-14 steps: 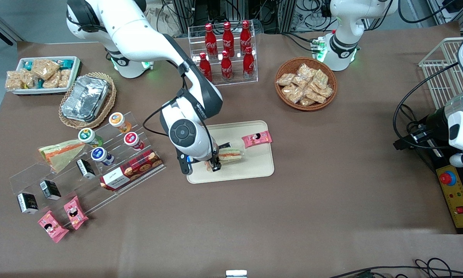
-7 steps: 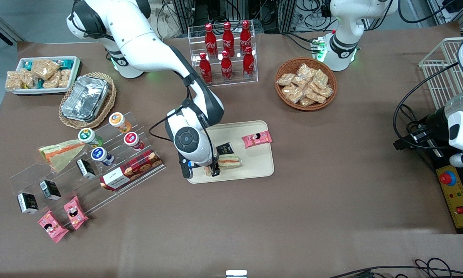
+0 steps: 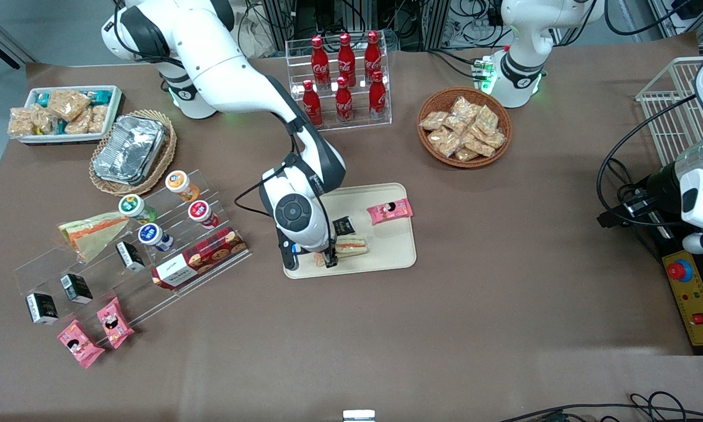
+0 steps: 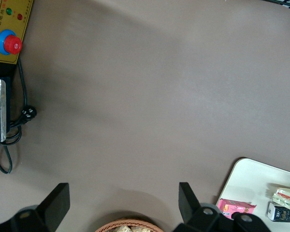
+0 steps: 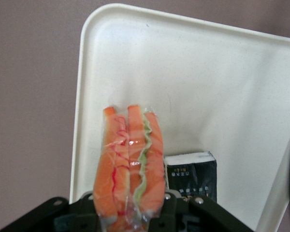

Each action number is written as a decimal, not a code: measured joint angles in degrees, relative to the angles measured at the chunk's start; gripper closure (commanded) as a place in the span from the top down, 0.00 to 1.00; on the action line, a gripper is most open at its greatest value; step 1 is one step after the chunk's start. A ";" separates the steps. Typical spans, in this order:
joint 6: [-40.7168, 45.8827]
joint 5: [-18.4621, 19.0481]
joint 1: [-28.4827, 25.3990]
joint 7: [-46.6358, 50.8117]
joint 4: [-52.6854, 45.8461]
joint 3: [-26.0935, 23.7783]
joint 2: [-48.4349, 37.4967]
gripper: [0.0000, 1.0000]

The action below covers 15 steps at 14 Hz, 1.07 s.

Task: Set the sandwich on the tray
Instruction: 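Open the right gripper and release the sandwich on the tray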

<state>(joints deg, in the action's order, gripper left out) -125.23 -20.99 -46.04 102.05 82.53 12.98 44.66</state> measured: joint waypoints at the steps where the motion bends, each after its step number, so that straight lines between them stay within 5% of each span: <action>1: -0.11 0.00 0.00 0.00 0.00 0.02 0.13 0.97; 11: -3.29 0.00 0.22 -0.01 -1.78 0.74 -1.48 0.97; 15: 3.33 0.00 2.03 -5.18 -2.19 1.24 -7.84 0.97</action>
<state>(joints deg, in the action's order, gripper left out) -121.90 -20.99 -44.01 96.87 80.34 14.22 36.83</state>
